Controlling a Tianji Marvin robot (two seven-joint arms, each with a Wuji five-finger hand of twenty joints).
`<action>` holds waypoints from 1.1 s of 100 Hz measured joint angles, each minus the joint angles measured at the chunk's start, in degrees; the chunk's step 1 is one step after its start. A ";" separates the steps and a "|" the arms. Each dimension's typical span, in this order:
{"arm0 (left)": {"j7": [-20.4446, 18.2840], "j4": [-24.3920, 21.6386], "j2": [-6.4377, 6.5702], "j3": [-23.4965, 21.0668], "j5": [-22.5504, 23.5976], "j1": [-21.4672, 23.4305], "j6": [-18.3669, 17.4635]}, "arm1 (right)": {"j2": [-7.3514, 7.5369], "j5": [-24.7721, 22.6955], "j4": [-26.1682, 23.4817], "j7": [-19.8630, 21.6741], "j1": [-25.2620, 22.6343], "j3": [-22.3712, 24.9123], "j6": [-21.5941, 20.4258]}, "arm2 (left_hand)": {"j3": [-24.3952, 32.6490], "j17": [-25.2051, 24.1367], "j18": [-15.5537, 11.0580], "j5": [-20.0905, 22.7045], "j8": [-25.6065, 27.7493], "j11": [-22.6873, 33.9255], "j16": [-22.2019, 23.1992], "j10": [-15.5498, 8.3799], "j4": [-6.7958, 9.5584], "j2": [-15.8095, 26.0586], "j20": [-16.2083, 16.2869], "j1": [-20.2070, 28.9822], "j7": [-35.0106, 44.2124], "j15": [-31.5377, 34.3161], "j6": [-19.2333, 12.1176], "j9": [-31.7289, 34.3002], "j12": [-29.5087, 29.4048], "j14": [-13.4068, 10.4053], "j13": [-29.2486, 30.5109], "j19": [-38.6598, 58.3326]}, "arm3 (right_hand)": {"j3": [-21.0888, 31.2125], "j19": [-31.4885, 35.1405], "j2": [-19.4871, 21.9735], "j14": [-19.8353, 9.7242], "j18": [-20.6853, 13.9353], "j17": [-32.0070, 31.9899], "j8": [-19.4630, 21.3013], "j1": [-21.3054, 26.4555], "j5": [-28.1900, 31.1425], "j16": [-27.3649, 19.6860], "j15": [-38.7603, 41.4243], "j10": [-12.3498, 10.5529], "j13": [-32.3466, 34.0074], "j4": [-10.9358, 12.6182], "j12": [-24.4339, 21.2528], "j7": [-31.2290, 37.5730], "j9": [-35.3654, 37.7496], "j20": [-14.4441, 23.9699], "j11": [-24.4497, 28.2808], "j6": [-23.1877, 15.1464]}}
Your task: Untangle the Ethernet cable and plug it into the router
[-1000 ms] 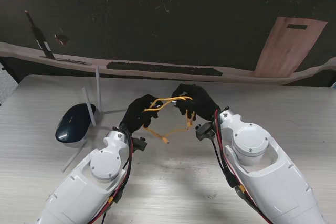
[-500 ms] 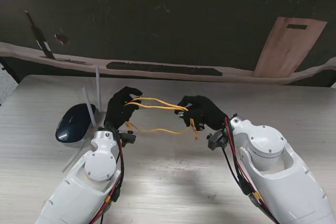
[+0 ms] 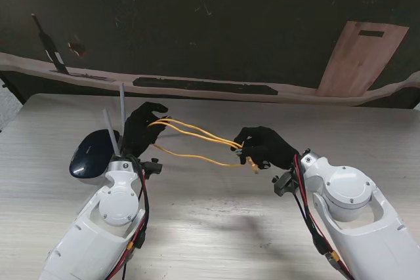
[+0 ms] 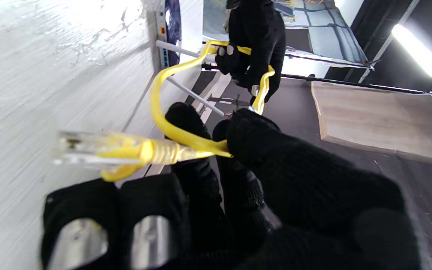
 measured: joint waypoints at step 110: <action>-5.40 2.47 2.56 0.02 7.52 -2.25 -5.25 | 1.41 -2.37 0.36 -0.97 -1.83 0.90 -5.31 | 23.13 -23.88 1.49 -6.28 9.72 -20.45 -8.49 -1.11 4.08 2.07 0.93 0.45 20.41 -29.92 -1.86 -6.07 -2.13 8.63 -19.11 -28.20 | 1.36 0.10 -0.07 0.02 0.10 0.43 -0.92 -0.57 0.23 0.21 0.03 0.63 0.61 0.55 1.63 1.47 2.48 -5.18 11.63 0.01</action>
